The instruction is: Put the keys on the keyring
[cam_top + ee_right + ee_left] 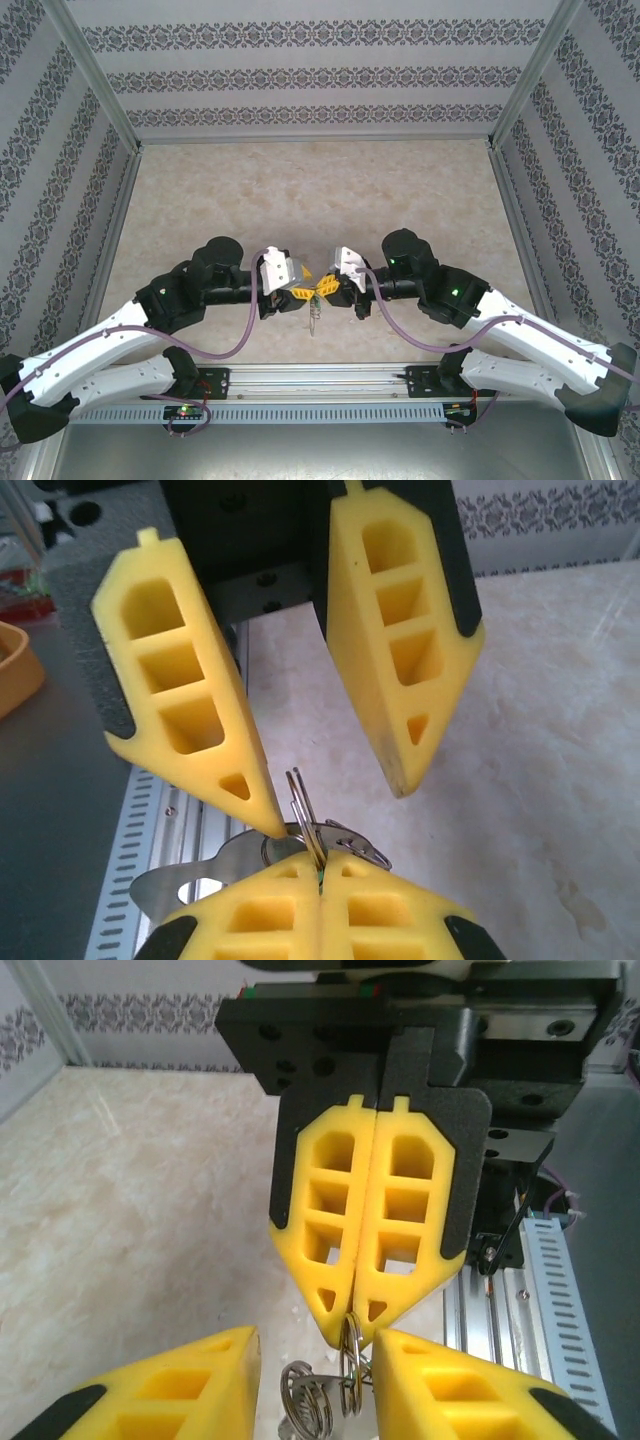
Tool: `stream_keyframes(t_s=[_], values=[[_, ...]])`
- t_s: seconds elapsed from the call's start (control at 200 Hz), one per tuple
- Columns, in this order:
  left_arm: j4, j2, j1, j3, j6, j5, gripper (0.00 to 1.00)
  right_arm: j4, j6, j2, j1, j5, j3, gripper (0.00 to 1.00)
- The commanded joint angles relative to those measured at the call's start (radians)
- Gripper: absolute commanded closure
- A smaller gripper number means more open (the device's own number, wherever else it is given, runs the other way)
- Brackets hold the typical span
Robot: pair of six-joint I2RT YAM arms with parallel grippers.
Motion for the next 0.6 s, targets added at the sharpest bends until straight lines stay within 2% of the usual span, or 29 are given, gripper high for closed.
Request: stream_keyframes(t_s=[0.0, 0.18, 0.595], values=[[-0.083, 0.011, -0.012, 0.044, 0.023, -0.042, 0.65, -0.032, -0.026, 0.018, -0.001, 0.042, 0.037, 1.00], [-0.098, 0.030, -0.012, 0.051, 0.029, -0.048, 0.74, -0.060, -0.041, 0.039, 0.000, 0.065, 0.051, 1.00], [-0.091, 0.056, -0.012, 0.052, 0.022, -0.008, 0.74, -0.070, -0.045, 0.051, 0.004, 0.064, 0.060, 1.00]])
